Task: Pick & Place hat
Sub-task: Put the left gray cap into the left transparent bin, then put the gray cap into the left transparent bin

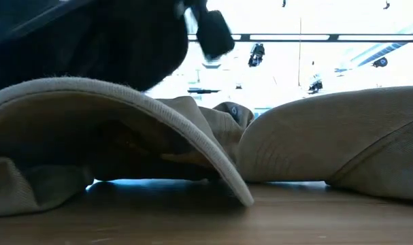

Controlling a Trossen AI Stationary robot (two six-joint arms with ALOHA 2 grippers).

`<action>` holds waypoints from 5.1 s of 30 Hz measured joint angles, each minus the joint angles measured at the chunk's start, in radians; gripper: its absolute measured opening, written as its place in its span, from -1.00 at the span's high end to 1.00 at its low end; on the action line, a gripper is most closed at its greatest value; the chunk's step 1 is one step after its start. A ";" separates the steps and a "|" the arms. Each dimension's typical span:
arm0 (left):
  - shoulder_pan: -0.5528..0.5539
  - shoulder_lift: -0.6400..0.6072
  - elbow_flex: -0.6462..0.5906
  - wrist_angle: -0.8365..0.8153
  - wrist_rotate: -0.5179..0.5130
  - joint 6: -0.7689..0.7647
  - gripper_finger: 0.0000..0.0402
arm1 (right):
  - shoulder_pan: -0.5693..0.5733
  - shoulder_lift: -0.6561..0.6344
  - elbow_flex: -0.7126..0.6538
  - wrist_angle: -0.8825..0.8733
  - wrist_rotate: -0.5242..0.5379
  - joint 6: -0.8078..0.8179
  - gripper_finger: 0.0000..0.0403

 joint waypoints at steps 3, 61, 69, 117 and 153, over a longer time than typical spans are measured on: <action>-0.031 -0.038 0.094 -0.037 -0.040 0.061 0.93 | 0.003 -0.076 0.000 -0.058 0.105 -0.094 0.93; -0.077 -0.042 -0.055 -0.172 -0.221 -0.031 0.90 | -0.129 -0.319 0.067 -1.118 -0.221 -0.078 0.04; -0.064 -0.005 -0.055 0.017 -0.447 -0.017 0.90 | 0.145 -0.284 0.055 -1.330 -0.312 0.439 0.04; 0.269 0.497 -0.045 0.529 -0.179 -0.099 0.90 | 0.168 -0.260 -0.554 -0.498 -0.063 0.563 0.04; 0.403 1.002 0.291 0.544 -0.063 -0.022 0.64 | 0.200 -0.256 -0.529 -0.461 -0.146 0.466 0.04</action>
